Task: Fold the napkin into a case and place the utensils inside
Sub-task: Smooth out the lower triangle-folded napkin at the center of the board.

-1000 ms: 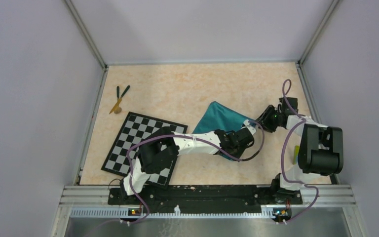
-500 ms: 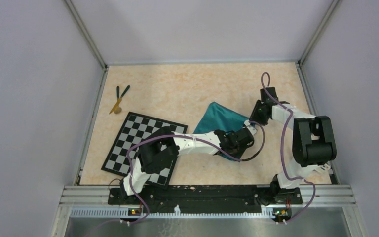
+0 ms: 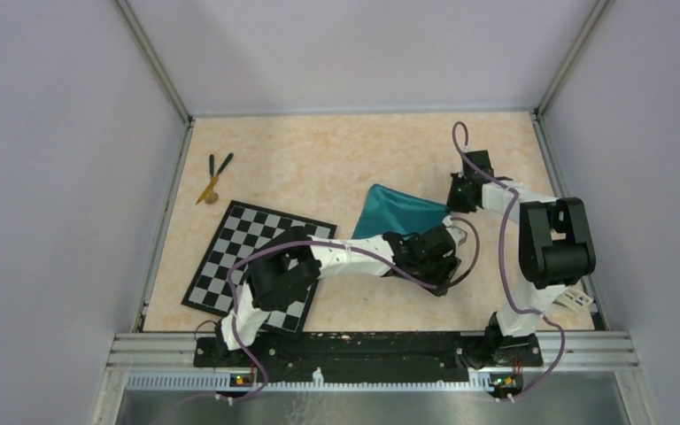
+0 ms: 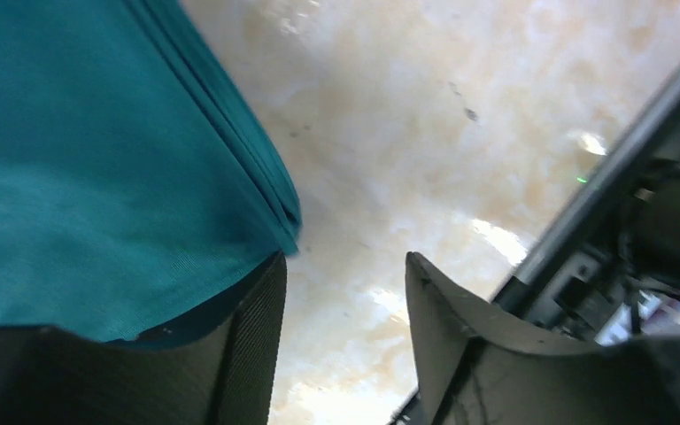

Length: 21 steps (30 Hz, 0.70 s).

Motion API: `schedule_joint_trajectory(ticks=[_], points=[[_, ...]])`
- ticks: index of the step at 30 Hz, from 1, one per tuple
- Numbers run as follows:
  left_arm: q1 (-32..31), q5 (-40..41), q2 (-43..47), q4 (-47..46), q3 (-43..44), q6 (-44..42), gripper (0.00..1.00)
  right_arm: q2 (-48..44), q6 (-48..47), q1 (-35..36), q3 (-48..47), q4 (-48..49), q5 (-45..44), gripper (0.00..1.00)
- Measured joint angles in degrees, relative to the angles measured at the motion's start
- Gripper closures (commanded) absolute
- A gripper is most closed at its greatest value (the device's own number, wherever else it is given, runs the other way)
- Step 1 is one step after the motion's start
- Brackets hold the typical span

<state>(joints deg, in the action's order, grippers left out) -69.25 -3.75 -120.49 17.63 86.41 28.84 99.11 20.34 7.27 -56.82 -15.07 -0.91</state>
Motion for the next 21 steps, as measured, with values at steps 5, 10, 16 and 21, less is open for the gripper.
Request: schedule_joint_trajectory(ticks=[5, 10, 16, 21], points=[[1.53, -7.26, 5.01, -3.08, -5.46, 1.79, 0.27, 3.26, -7.63, -0.02, -2.21, 4.61, 6.69, 1.0], [7.61, -13.86, 19.71, -7.61, -17.73, 4.72, 0.26, 6.23, -15.43, 0.02, -5.31, 5.92, 11.93, 1.0], [22.75, -17.7, 32.24, -13.73, -25.4, 8.37, 0.26, 8.68, -22.29, 0.26, -9.38, 3.76, 13.81, 0.75], [30.4, -17.22, 32.44, -18.14, -26.12, 11.08, 0.29, 10.71, -18.95, 1.79, -17.11, -4.66, 7.3, 0.54]])
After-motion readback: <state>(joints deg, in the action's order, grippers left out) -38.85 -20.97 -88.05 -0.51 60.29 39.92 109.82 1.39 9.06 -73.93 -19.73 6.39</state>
